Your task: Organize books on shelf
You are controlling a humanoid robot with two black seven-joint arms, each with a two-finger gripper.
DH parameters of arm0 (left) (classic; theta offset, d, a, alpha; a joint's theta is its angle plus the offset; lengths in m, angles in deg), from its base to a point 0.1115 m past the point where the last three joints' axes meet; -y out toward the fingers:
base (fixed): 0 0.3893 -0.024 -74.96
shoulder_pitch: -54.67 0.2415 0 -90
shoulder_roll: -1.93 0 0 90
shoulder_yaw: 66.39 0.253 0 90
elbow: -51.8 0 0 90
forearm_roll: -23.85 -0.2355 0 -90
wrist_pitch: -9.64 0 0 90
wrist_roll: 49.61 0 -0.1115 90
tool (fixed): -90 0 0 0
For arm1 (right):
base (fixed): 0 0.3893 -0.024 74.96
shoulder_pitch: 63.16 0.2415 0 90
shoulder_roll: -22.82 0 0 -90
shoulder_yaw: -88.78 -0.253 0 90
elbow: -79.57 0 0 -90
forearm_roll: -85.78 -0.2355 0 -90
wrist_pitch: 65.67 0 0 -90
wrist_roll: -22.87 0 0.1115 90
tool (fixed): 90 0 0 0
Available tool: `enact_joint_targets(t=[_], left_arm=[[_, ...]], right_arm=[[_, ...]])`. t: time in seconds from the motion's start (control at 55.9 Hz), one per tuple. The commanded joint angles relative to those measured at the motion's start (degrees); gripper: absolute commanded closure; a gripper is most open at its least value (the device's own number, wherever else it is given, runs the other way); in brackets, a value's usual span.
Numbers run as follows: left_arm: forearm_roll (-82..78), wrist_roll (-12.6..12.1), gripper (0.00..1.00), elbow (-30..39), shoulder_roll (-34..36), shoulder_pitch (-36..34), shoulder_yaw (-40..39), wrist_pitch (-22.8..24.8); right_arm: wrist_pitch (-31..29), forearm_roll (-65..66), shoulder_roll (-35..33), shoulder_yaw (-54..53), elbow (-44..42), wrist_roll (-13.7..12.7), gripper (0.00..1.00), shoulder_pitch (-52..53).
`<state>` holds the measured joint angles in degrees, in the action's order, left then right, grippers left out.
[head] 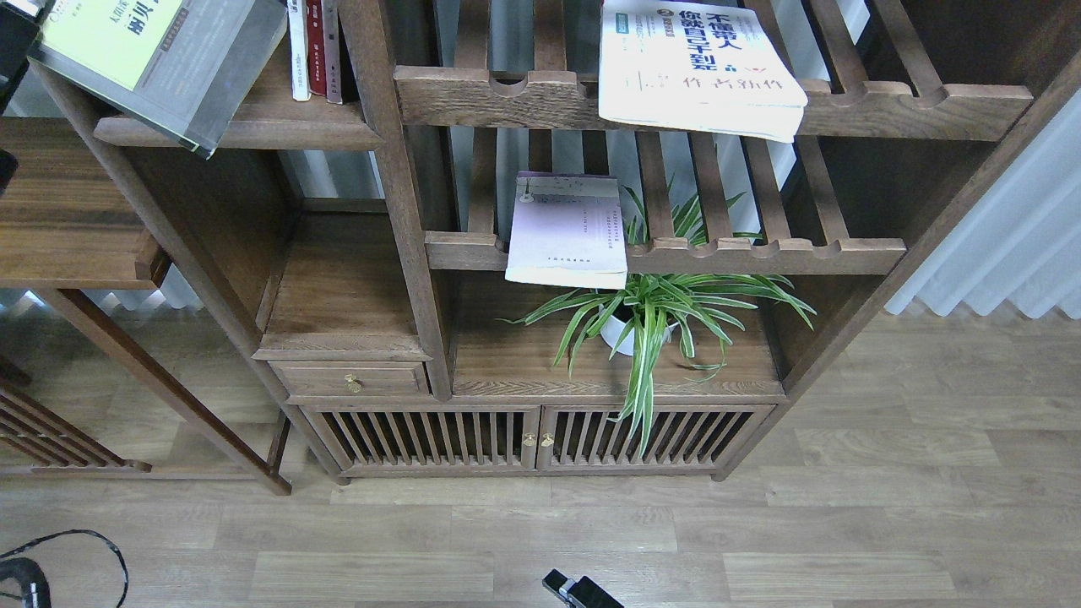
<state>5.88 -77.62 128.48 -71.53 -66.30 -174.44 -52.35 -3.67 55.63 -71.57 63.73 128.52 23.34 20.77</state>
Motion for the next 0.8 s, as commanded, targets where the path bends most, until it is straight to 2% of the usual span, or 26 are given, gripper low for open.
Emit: enact_joint_targets(t=[0.0, 0.483, 0.787], left_arm=[[-0.84, 0.01, 0.96, -1.8, 3.59, -1.38, 1.78, -0.01], [-5.76, 0.01, 0.96, -7.42, 7.36, -16.32, 9.16, -0.01], [-5.94, 0.01, 0.96, -10.94, 10.27, -18.87, 10.75, -0.01]], right_arm=[[0.0, -0.08, -0.09, 0.0, 0.0, -0.03, 0.01, 0.0], [0.0, 0.09, 0.0, 0.0, 0.8, -0.03, 0.01, 0.0], [0.0, 0.09, -0.09, 0.0, 0.88, -0.03, 0.01, 0.0]])
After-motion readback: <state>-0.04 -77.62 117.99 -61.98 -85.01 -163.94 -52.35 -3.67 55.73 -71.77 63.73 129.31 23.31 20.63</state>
